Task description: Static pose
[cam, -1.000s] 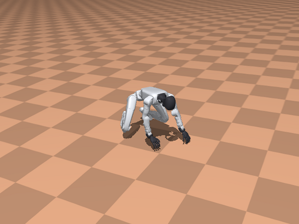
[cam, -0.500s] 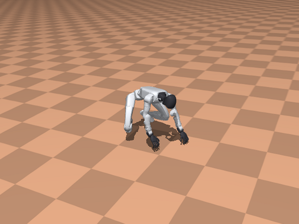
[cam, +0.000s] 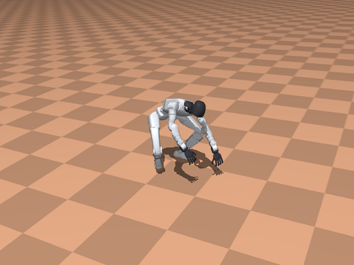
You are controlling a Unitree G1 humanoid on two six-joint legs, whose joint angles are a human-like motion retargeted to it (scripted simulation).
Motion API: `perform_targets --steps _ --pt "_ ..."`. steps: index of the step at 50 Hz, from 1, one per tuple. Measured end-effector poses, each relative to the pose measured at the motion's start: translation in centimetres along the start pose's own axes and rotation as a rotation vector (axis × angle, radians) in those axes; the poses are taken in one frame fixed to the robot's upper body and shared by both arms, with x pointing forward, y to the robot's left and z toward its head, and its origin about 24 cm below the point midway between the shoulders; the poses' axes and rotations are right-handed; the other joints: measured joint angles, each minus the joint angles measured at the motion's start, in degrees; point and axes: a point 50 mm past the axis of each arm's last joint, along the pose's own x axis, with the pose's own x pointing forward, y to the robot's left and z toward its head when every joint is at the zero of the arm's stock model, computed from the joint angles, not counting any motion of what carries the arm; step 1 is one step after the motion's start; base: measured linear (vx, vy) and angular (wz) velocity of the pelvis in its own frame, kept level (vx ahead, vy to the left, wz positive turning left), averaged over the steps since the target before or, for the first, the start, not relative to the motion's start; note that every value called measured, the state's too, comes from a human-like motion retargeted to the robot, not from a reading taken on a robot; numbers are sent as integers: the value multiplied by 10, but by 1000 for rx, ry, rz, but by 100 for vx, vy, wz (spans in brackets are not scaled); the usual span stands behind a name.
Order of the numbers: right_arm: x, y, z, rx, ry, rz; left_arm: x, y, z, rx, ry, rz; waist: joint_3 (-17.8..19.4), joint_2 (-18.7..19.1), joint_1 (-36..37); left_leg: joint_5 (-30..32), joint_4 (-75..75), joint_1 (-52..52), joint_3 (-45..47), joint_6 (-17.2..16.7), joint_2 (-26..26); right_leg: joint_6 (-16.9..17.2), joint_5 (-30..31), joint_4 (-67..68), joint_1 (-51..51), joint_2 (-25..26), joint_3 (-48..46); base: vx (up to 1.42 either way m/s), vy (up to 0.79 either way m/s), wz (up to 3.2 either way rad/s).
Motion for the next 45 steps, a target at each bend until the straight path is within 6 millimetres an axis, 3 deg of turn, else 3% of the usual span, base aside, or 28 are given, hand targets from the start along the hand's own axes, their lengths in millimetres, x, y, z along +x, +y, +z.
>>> perform_targets --steps 3,7,15,22,27,31,35,40,45 --pt "-7 28 12 58 -37 76 -1 -19 0 34 -11 -64 0 5 -10 21 -37 39 3 -8 -8 -3 14 -54 48 21 -3 -20 1 5" --pt "-23 69 14 124 -28 199 0 -37 21 54 -81 -109 0 22 -10 37 -87 95 8 -17 -24 -2 37 -124 112 46 0 -17 3 17" --pt "-73 143 -10 220 130 464 -13 -70 115 -4 -382 -148 0 77 25 45 -193 229 16 -33 -71 14 95 -258 248 86 22 -11 7 31" --pt "-129 185 -49 320 346 673 -55 -116 195 -157 -660 -283 -1 131 70 46 -297 372 24 -45 -118 41 158 -381 381 115 58 1 7 42" --pt "-185 212 -76 440 526 805 -104 -179 227 -297 -775 -507 -45 161 94 62 -384 454 31 -55 -154 53 204 -463 452 126 77 10 4 45" --pt "-239 227 -97 552 693 869 -149 -237 231 -431 -761 -725 -87 176 112 78 -455 512 30 -61 -184 53 232 -517 503 128 82 14 1 46" --pt "-301 235 -117 659 892 885 -197 -295 220 -552 -646 -939 -121 183 128 92 -519 570 23 -64 -213 51 249 -555 553 127 84 16 0 46" --pt "-384 234 -133 784 1176 858 -257 -355 187 -637 -419 -1193 -152 185 142 93 -555 620 2 -62 -237 47 249 -564 598 125 88 15 0 44" --pt "-474 215 -140 920 1477 774 -316 -394 148 -681 -199 -1415 -168 189 155 105 -622 694 -18 -61 -263 44 254 -606 669 130 87 14 -1 44"
